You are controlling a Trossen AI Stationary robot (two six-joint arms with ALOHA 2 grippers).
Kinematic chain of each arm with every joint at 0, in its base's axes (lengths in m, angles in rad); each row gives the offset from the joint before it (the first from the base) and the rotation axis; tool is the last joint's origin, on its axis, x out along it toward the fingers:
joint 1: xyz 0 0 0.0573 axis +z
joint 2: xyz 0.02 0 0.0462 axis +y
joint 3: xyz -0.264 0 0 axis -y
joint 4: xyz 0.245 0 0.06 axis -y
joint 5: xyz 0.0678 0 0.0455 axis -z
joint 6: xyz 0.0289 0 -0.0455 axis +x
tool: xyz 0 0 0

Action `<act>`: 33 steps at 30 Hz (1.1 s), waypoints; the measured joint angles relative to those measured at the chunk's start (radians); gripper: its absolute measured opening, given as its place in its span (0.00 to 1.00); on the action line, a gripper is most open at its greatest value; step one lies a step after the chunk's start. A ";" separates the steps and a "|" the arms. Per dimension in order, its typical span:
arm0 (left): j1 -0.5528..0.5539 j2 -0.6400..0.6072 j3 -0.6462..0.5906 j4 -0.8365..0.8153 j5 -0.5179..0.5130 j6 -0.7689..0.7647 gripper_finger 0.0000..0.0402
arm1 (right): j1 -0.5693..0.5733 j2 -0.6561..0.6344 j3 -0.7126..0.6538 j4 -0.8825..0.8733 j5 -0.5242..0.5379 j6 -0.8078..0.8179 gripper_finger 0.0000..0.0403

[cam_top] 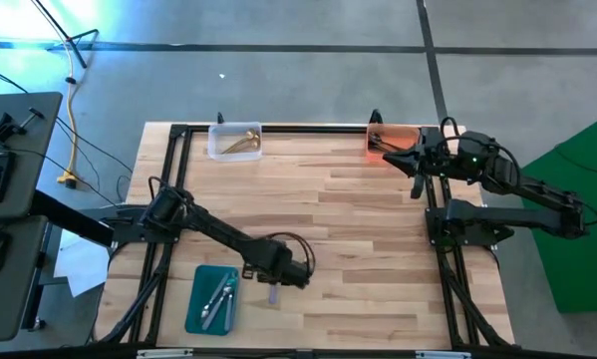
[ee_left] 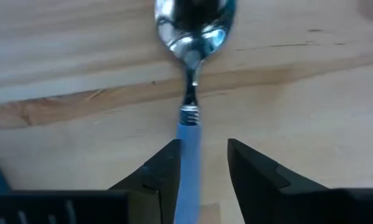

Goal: Sort silverware by color (type)
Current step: Put the purple spoon into the blue bin

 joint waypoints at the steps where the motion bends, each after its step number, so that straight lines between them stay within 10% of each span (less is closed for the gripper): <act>1: -0.004 0.006 0.000 -0.001 0.001 -0.007 0.29 | 0.000 0.000 0.000 0.000 0.000 0.000 0.00; 12: 0.011 0.048 0.004 0.001 -0.002 0.064 0.26 | 0.000 -0.015 0.000 0.000 -0.002 -0.004 0.00; 19: 0.011 0.050 0.003 -0.004 -0.017 0.254 0.05 | 0.000 -0.043 0.000 0.000 -0.003 -0.017 0.00; 33: -0.011 -0.131 -0.002 -0.001 -0.042 0.304 0.05 | 0.000 -0.053 0.000 0.000 -0.003 -0.034 0.00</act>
